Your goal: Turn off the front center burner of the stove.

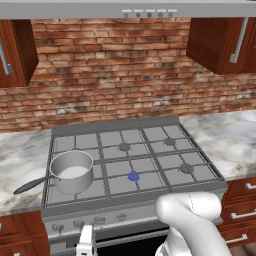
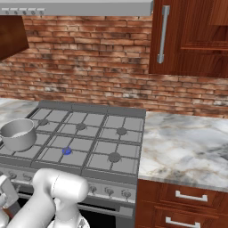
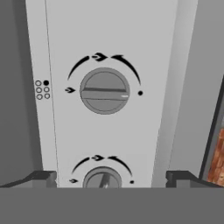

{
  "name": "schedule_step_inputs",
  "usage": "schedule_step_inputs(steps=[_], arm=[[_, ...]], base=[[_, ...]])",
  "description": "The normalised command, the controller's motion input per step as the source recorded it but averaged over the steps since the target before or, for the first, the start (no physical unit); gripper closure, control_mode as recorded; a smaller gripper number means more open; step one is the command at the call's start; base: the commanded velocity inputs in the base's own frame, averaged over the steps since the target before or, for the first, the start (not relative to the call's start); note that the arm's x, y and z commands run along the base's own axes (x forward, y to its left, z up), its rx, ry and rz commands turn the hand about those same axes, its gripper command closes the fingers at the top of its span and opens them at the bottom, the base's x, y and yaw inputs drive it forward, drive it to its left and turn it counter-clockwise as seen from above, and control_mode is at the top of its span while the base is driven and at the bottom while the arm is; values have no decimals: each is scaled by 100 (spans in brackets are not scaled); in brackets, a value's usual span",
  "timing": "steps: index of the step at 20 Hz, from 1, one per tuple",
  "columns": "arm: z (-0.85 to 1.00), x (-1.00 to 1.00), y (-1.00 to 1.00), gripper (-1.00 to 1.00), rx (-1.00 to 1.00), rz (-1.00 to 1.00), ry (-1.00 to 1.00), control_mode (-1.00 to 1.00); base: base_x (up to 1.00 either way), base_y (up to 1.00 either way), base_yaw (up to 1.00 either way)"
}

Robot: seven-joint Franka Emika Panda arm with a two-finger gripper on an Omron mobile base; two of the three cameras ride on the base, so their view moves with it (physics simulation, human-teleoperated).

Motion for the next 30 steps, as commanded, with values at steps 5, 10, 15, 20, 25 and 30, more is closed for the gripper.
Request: schedule_step_inputs(steps=[5,10,15,20,25,30], arm=[[0,0,-1,-100,0,0,0,-100],[0,0,-13,-100,0,-1,0,-100],[6,0,-31,-100,0,-2,2,-100],[21,0,-22,-100,0,-2,7,-100],[7,7,-3,-100,0,0,6,-100],[1,10,-2,-100,0,0,7,-100]], base=[[0,0,0],[0,0,0],[0,0,0],[0,0,0],[0,0,0],[0,0,0]])
